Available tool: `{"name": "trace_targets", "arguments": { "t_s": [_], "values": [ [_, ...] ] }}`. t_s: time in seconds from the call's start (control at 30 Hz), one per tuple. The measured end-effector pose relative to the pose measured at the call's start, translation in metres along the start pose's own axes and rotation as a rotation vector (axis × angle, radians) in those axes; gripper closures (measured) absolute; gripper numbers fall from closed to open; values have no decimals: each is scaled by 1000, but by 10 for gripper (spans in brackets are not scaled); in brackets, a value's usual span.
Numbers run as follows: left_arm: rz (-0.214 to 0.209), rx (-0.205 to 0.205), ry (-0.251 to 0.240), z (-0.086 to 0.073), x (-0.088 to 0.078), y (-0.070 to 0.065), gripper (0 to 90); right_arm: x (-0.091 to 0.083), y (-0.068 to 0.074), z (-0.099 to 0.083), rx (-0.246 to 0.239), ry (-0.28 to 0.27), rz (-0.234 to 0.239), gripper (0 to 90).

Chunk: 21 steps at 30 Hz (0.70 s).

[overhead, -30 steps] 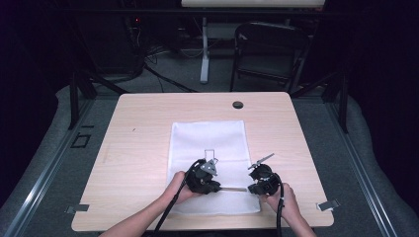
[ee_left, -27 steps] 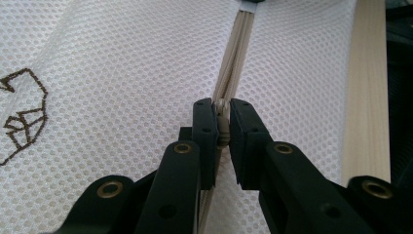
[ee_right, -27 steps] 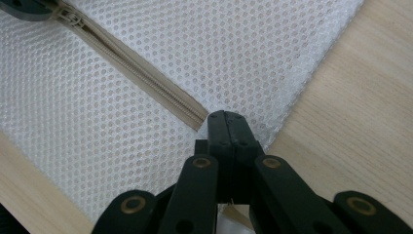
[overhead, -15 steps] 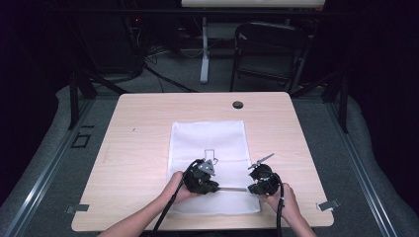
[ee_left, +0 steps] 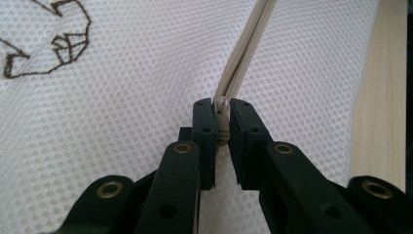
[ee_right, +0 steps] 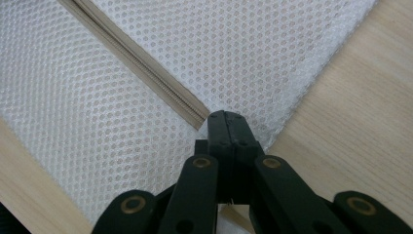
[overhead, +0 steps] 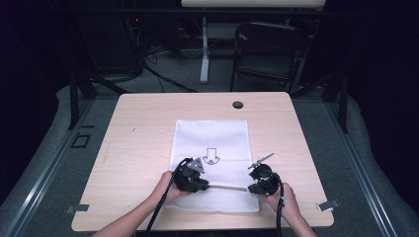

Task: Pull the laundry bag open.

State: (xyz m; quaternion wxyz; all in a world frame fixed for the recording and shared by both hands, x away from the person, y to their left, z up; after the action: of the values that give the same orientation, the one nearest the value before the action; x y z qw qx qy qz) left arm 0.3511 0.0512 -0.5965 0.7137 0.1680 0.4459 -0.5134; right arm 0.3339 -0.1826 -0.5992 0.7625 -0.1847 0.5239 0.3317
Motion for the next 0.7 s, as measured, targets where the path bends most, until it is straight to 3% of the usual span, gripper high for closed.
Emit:
{"name": "trace_targets", "arguments": {
  "t_s": [0.2,0.43,0.57,0.63,0.7],
  "values": [
    [-6,-23,-1,-5,-4,5,817,-1,1,1,3,6,10,900],
    [-18,-40,3,-5,-2,1,817,-1,-1,0,-12,31,9,900],
    [-11,-31,30,-4,5,-6,817,-4,-5,-2,-1,65,24,900],
    [-6,-49,27,-3,5,-6,816,-4,-5,-2,-13,63,22,900],
    [2,-66,25,-3,5,-6,816,-4,-1,0,-10,21,18,900]
  ]
}}
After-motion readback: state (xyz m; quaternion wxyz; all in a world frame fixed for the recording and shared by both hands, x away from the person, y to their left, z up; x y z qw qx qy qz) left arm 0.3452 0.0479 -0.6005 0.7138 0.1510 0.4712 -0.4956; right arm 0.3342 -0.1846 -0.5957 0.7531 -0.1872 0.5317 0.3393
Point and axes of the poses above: each handheld gripper's, and its own axes: x roughly forward along the jaws, z roughly out of its top, y roughly to its left, the point moved 5 cm from there along x, roughly forward along the jaws, and after that the axes turned 9 degrees about -x, right-handed, at the moved point
